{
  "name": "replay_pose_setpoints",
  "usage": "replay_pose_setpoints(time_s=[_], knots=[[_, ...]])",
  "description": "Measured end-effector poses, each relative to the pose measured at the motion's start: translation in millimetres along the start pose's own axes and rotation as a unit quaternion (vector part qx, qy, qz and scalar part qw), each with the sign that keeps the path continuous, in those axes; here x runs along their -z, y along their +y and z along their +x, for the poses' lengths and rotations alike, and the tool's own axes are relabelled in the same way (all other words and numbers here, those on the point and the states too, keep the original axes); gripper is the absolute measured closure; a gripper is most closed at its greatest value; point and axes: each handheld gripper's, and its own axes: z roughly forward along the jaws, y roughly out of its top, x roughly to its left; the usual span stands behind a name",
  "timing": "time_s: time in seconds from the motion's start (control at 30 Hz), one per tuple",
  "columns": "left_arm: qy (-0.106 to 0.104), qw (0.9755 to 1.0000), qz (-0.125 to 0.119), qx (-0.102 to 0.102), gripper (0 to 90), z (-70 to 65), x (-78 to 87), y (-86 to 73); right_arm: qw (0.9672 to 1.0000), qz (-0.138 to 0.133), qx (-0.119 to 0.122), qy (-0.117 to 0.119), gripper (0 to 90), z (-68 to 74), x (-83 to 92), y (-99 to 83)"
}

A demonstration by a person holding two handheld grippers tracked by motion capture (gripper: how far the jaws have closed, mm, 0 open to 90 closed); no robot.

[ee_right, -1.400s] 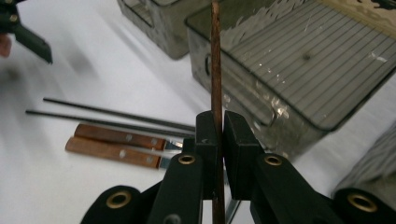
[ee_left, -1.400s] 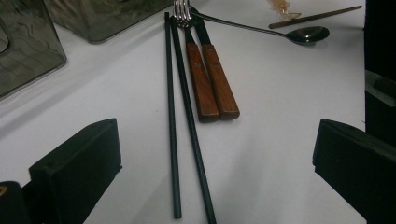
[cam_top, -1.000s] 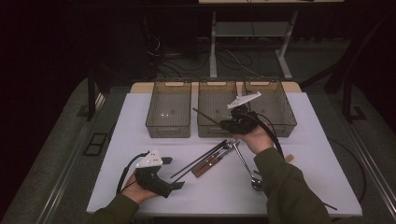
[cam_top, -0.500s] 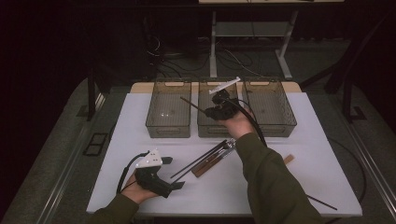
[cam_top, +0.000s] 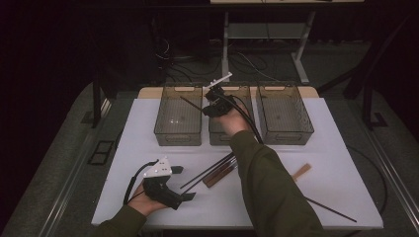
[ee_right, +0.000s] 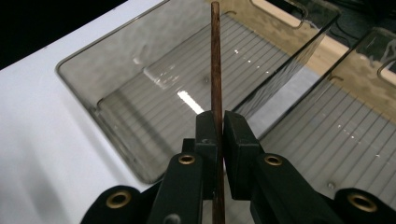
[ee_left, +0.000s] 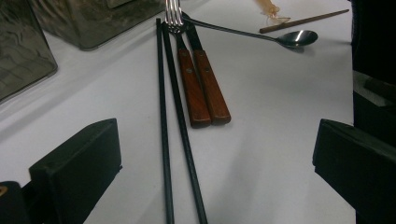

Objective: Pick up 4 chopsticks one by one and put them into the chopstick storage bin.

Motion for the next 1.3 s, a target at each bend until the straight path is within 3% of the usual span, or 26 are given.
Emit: replay_pose_setpoints(time_s=[0.5, 0.7, 1.0, 1.03, 1.1, 1.3], knots=[[-0.007, 1.0, 0.0, 0.001, 0.1, 0.6, -0.1, -0.1, 0.9997, 0.013, -0.013, -0.017, 84.2, 9.2, -44.4, 42.5], [-0.008, 1.0, -0.002, 0.002, 0.1, 0.4, 0.3, 0.1, 0.9996, 0.019, -0.017, -0.014, 84.2, 15.0, -65.8, 49.7], [-0.012, 0.9999, -0.004, 0.001, 0.2, 0.2, -0.4, 0.8, 0.9984, 0.043, -0.018, -0.031, 83.6, 22.4, -95.4, 58.0], [-0.013, 0.9999, -0.004, 0.001, 0.1, 0.1, -0.2, 0.8, 0.9985, 0.04, -0.02, -0.031, 82.9, 22.5, -97.3, 58.3], [-0.013, 0.9999, -0.005, 0.0, 0.1, 0.2, 0.3, 1.0, 0.9991, 0.023, -0.016, -0.031, 67.6, 22.8, -97.7, 59.5], [-0.013, 0.9999, -0.003, -0.003, 0.1, -0.1, 0.1, 1.5, 0.9993, 0.011, -0.012, -0.033, 57.2, 21.0, -86.8, 62.4]])
